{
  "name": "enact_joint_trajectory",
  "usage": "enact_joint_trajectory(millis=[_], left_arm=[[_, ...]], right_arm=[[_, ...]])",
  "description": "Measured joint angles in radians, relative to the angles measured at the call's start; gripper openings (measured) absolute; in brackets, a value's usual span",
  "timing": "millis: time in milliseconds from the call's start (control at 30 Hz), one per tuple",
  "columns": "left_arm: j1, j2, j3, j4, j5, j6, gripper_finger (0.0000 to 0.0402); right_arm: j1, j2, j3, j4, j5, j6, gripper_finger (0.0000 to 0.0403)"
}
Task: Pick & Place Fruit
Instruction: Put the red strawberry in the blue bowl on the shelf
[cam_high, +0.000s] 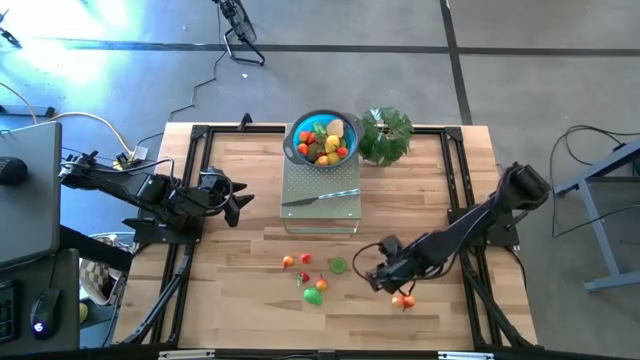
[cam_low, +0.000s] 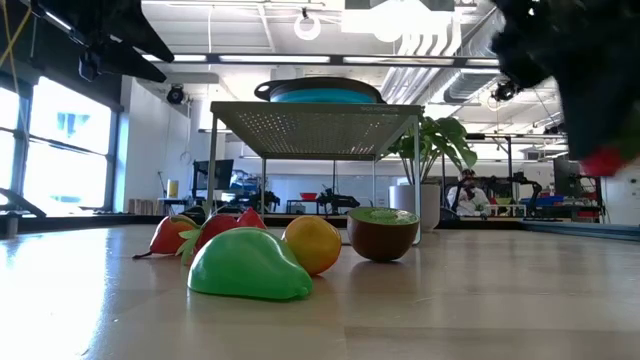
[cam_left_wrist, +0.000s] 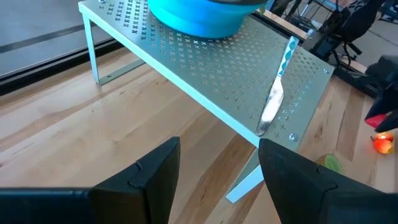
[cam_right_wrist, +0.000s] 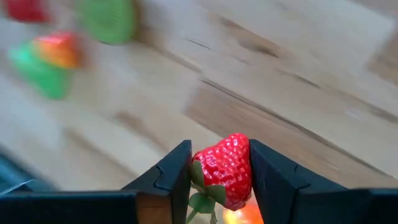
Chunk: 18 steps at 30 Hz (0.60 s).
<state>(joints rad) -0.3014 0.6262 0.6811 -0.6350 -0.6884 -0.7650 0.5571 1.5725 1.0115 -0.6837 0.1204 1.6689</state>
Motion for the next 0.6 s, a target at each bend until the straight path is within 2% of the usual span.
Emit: enact_joint_trajectory(millis=[367, 600], left_arm=[[0.000, 0.000, 0.000, 0.003, 0.000, -0.003, 0.0214], [0.000, 0.000, 0.000, 0.004, 0.000, -0.003, 0.0214]], right_arm=[[-0.126, -0.214, 0.000, 0.208, 0.109, -0.310, 0.0131], [-0.266, -0.270, 0.001, 0.376, 0.201, -0.498, 0.0130]])
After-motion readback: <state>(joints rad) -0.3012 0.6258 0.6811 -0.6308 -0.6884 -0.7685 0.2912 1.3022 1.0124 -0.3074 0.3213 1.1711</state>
